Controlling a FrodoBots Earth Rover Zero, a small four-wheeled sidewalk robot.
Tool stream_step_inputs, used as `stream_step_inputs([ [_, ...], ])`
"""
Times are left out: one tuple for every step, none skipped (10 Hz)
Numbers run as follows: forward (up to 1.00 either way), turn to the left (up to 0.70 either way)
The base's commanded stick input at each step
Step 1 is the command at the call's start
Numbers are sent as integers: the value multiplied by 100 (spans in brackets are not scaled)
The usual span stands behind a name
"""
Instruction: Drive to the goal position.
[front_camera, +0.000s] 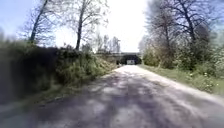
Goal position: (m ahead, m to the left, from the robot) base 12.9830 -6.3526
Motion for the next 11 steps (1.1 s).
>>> stream_step_inputs([
  [70, 0],
  [70, 0],
  [70, 0],
  [70, 0],
  [70, -8],
  [70, -14],
  [70, -9],
  [70, -2],
  [70, 0],
  [70, 0],
  [70, 0],
])
